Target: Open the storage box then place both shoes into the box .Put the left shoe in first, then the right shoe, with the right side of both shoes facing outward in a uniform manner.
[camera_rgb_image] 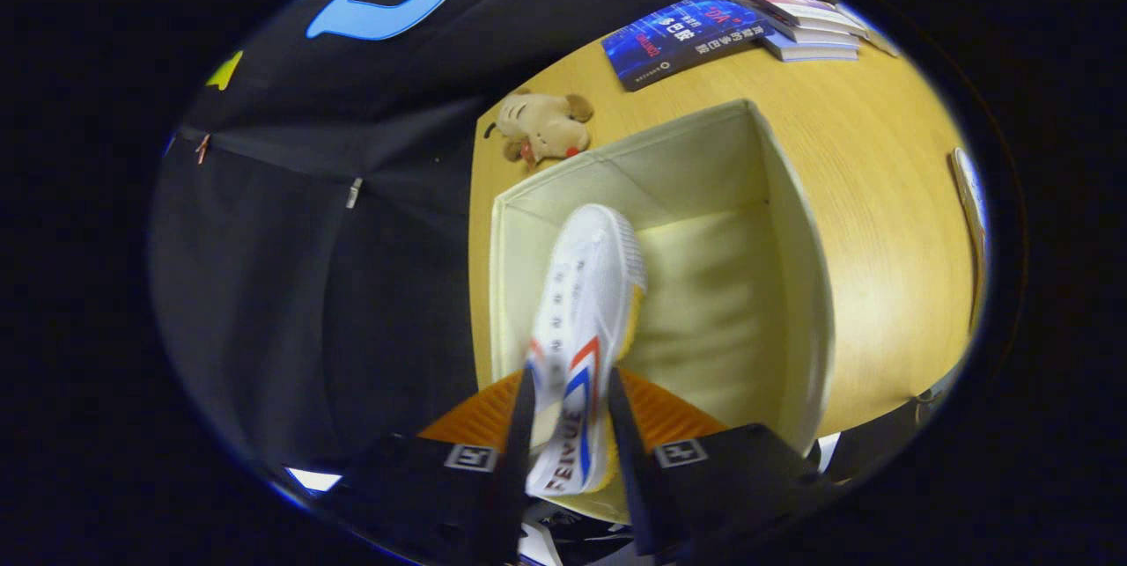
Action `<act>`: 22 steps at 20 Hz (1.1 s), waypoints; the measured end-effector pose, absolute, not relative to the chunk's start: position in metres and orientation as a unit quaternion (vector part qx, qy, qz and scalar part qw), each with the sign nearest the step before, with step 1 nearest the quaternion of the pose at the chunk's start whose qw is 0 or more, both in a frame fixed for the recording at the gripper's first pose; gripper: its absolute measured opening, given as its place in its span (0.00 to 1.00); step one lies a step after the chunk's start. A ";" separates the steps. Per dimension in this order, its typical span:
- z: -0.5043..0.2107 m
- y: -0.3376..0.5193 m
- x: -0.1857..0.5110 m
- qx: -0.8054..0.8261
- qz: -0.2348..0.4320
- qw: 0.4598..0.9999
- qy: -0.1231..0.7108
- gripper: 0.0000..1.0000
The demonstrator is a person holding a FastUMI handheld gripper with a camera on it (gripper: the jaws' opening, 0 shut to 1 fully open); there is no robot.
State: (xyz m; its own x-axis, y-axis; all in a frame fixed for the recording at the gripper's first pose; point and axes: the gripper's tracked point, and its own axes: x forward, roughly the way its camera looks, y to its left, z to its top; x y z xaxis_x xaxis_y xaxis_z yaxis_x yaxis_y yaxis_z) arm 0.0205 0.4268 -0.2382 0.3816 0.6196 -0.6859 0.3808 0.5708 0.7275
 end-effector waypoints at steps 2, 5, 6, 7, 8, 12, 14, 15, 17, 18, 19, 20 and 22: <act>-0.232 0.424 0.022 0.441 0.103 0.705 0.545 0.98; -0.225 0.425 0.017 0.437 0.119 0.709 0.540 0.99; -0.221 0.420 0.016 0.440 0.122 0.710 0.537 0.99; -0.216 0.414 0.016 0.443 0.125 0.712 0.530 0.99; -0.210 0.406 0.016 0.448 0.129 0.715 0.521 0.99; -0.176 0.353 0.027 0.447 0.149 0.766 0.438 0.99; -0.178 0.312 0.028 0.389 0.145 0.818 0.397 0.99; -0.177 0.287 0.025 0.351 0.134 0.847 0.375 0.99; -0.176 0.242 0.012 0.290 0.116 0.881 0.356 0.98; -0.178 0.218 0.002 0.261 0.102 0.892 0.353 0.98; -0.183 0.193 -0.006 0.241 0.085 0.900 0.353 0.99; -0.189 0.168 -0.015 0.233 0.067 0.903 0.355 0.99; -0.207 0.127 -0.029 0.244 0.031 0.896 0.371 0.99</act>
State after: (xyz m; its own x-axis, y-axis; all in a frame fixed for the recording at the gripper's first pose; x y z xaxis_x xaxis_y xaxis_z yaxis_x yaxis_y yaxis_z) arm -0.0293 0.1271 -0.2071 0.7233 0.2360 -0.6490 0.1260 0.8789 0.4600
